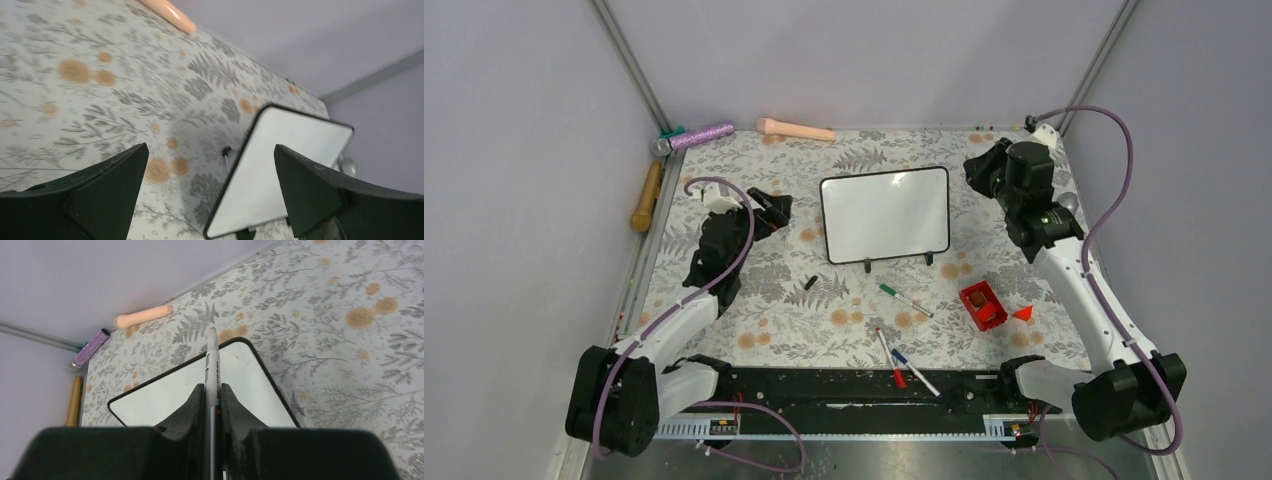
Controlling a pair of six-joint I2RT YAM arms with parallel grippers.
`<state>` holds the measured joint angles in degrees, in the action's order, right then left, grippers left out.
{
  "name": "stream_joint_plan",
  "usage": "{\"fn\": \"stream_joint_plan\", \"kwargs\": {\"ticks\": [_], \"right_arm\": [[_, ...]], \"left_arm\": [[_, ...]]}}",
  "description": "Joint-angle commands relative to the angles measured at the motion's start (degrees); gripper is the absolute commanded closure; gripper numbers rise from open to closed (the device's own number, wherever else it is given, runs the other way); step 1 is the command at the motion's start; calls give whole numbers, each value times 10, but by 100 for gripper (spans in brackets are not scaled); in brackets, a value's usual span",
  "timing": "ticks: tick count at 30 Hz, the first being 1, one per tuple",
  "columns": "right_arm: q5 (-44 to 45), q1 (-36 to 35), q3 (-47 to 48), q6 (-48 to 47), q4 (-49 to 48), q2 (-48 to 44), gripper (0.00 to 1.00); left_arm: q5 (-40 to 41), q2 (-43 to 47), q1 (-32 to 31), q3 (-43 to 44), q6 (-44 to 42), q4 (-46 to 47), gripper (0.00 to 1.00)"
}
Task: Write a sentence on the whiteboard
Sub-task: Hold the whiteboard on the whiteboard stand.
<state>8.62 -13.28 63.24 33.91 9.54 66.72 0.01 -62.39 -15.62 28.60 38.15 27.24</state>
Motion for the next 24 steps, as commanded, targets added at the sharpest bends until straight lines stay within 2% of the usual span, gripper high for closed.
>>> {"fn": "stream_joint_plan", "kwargs": {"ticks": [1,3,5,8,10,12,14,15,18,20,24], "right_arm": [[-33,-24,54,-33,-24,27,100],[-42,-30,66,-39,-22,36,100],[-48,-35,70,-43,-22,40,100],[-50,-43,67,-55,-20,39,100],[-47,-53,69,-66,-16,42,100],[-41,-65,77,-78,-10,47,100],[-46,-76,90,-88,-1,56,100],[-54,-79,98,-92,4,63,100],[-92,-87,114,-104,14,81,100],[-125,-89,120,-113,14,91,100],[-166,-102,136,-132,12,112,100]], "left_arm": [[155,5,22,7,61,-18,1],[153,-15,50,7,106,-18,1],[138,-48,86,-21,130,40,1],[-12,-130,169,-69,194,227,3],[-95,-202,195,-51,203,282,9],[-150,-242,192,-2,188,270,18],[-192,-272,182,16,183,282,20],[-211,-286,178,14,182,307,20],[-282,-327,164,-12,184,473,19],[-322,-356,159,-23,189,547,20],[-381,-390,127,-10,165,560,24]]}}
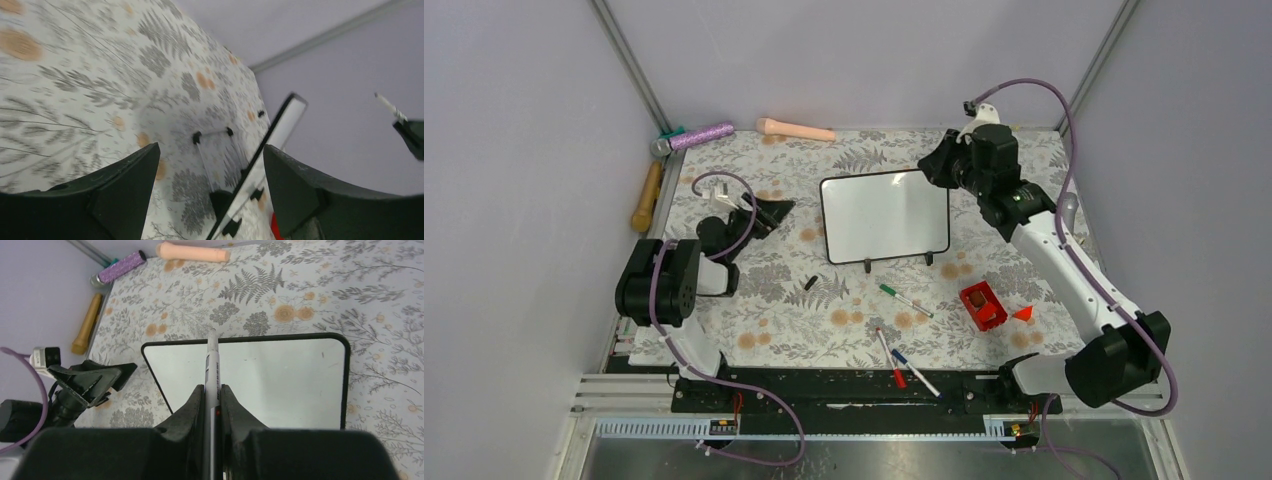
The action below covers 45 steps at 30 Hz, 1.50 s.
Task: Write a sentence on the whiteboard
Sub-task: Hold the whiteboard on the whiteboard stand.
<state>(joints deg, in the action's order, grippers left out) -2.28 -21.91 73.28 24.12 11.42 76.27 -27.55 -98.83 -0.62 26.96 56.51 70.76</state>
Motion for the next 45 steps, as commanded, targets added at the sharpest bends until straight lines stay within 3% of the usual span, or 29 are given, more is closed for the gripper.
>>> {"fn": "stream_joint_plan", "kwargs": {"ticks": [1,13,27,45], "right_arm": [[-57,-23,43,-40,-3,24,100],[-19,-130,114,-76,13,121,100],[20,-181,173,-127,51,203,100],[190,-244,239,-170,105,252,100]], "left_arm": [[-111,-29,-32,11,-25,124,24],[-116,-81,-104,26,-34,119,40],[-130,-95,-105,55,-31,118,52],[-164,-124,-106,93,-35,105,66]]}}
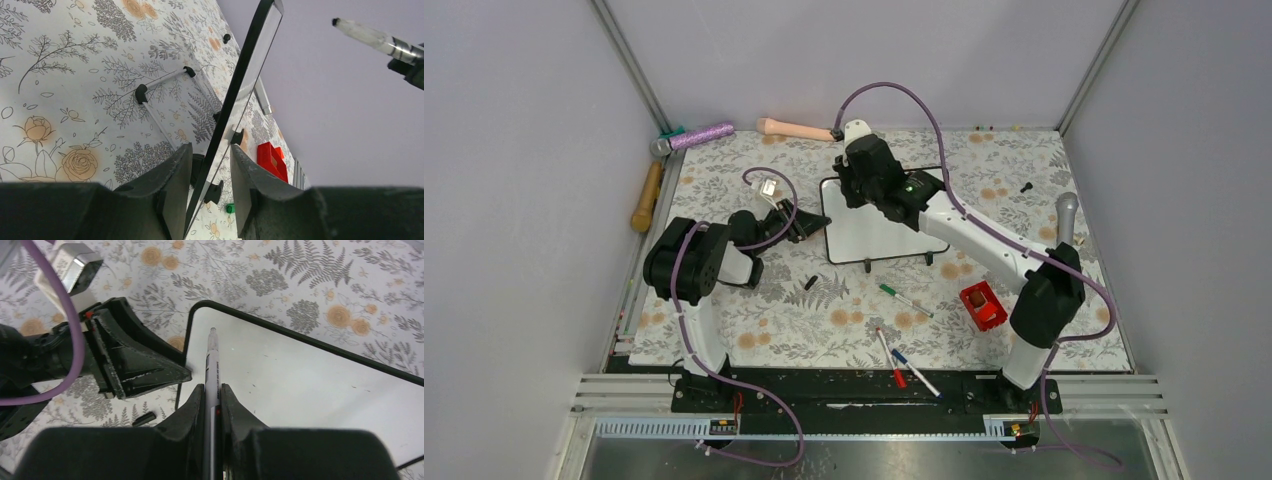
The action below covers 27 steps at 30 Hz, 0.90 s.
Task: Write a sentence on the whiteboard
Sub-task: Hold the whiteboard on the whiteboard stand.
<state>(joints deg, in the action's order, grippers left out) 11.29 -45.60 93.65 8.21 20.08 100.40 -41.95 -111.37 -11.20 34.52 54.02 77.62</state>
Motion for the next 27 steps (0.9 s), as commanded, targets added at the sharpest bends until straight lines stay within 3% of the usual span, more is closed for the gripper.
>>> {"fn": "stream_joint_plan", "kwargs": {"ticks": [1,15,23,27], "right_arm": [[58,-9,36,-10,21,12,100],[37,-16,42,-5,16,26,100],[31,-18,48,0,15,31,100],[29,-19,48,0,16,33,100]], "left_arm": [[-21,0,0,18,-9,36,67],[-31,-4,0,32,-14,22,75],[-33,-9,0,35,-13,16,93],[-36,-10,0,31,-14,28,93]]}}
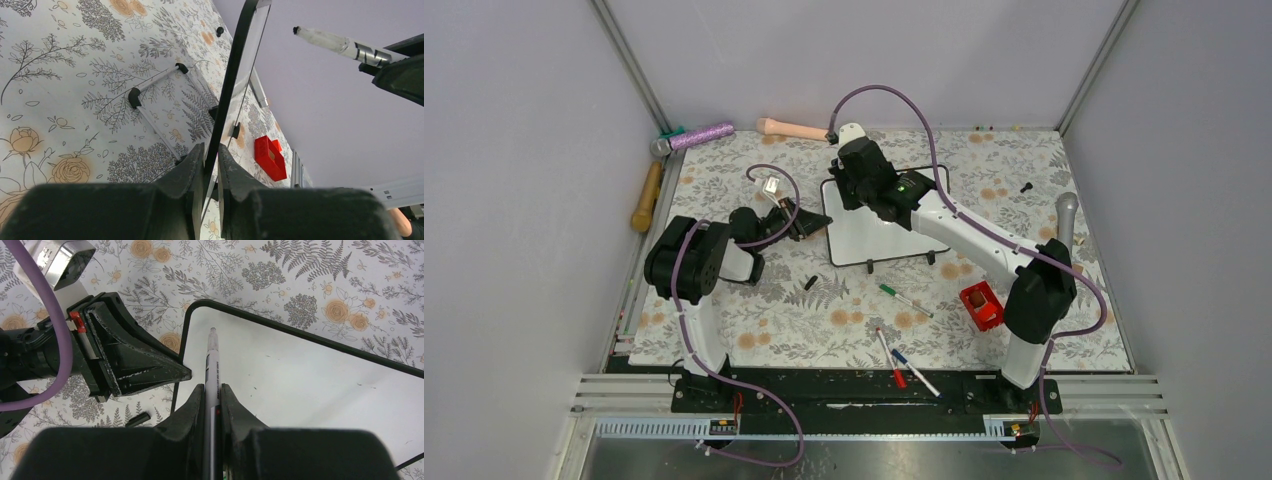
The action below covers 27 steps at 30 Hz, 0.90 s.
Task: Write a sentence on the whiteboard
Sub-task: Hold the whiteboard on the whiteboard stand, then write a sentence on the whiteboard.
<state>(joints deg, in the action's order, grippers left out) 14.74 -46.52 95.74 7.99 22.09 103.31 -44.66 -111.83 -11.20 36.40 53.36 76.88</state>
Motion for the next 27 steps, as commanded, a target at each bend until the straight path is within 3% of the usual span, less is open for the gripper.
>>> {"fn": "stream_joint_plan", "kwargs": {"ticks": [1,27], "right_arm": [[-7,-10,27,3,-4,4,100],[0,-10,27,10,7,22,100]], "left_arm": [[-9,-3,0,12,-8,33,93],[-13,-1,0,9,-11,37,93]]}}
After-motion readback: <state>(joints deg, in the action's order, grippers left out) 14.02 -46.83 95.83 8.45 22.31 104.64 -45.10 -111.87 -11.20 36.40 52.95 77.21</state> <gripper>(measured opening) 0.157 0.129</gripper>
